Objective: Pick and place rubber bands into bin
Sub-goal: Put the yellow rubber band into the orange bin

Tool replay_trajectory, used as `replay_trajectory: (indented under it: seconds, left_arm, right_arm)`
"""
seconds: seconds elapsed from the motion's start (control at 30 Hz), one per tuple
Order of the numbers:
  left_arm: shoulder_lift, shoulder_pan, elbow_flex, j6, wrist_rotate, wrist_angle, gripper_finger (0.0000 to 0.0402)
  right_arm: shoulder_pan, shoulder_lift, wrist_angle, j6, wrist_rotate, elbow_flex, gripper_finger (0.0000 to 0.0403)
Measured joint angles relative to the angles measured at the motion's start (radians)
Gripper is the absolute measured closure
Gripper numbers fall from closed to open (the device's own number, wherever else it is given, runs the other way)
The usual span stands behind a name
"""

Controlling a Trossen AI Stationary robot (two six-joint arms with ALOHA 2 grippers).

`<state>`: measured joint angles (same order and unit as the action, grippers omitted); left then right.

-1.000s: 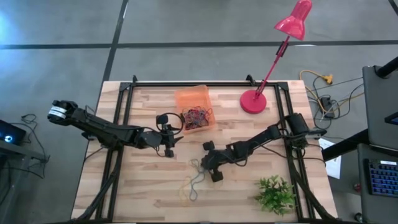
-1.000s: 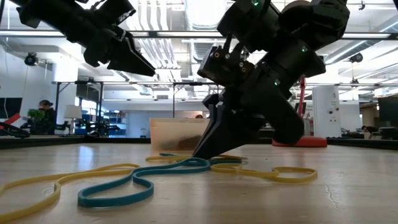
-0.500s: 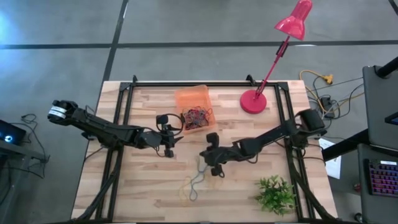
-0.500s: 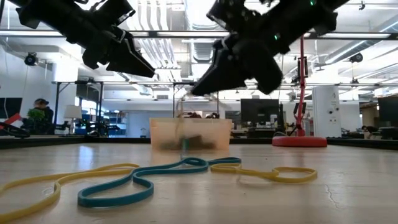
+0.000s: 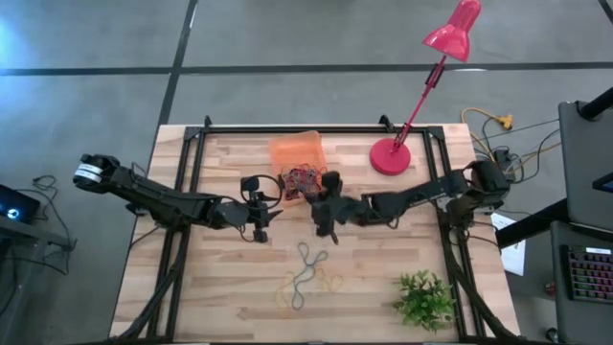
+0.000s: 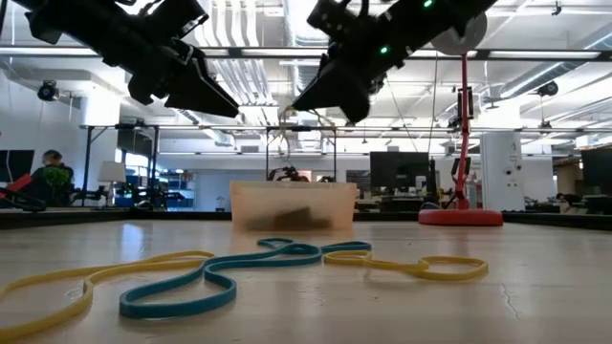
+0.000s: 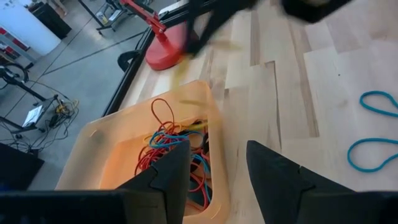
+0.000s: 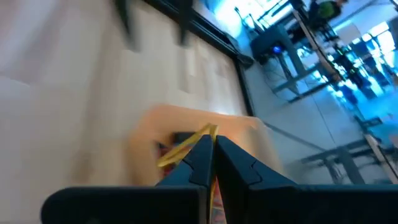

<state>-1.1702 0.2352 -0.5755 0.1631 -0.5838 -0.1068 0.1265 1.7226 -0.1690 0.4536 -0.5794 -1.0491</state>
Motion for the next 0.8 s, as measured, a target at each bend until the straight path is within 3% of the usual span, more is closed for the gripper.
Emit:
replay_trajectory:
  seconds: [0.37,0.8]
  left_arm:
    - [0.0,0.0,0.0,0.0,0.0,-0.001,0.0259]
    - [0.0,0.0,0.005,0.006,0.001,-0.021,0.0259]
  right_arm:
    - [-0.25,0.0,-0.002,-0.052,0.234,-0.022,0.0395]
    - [-0.335,0.03,-0.03,-0.107,0.35,-0.022,0.0395]
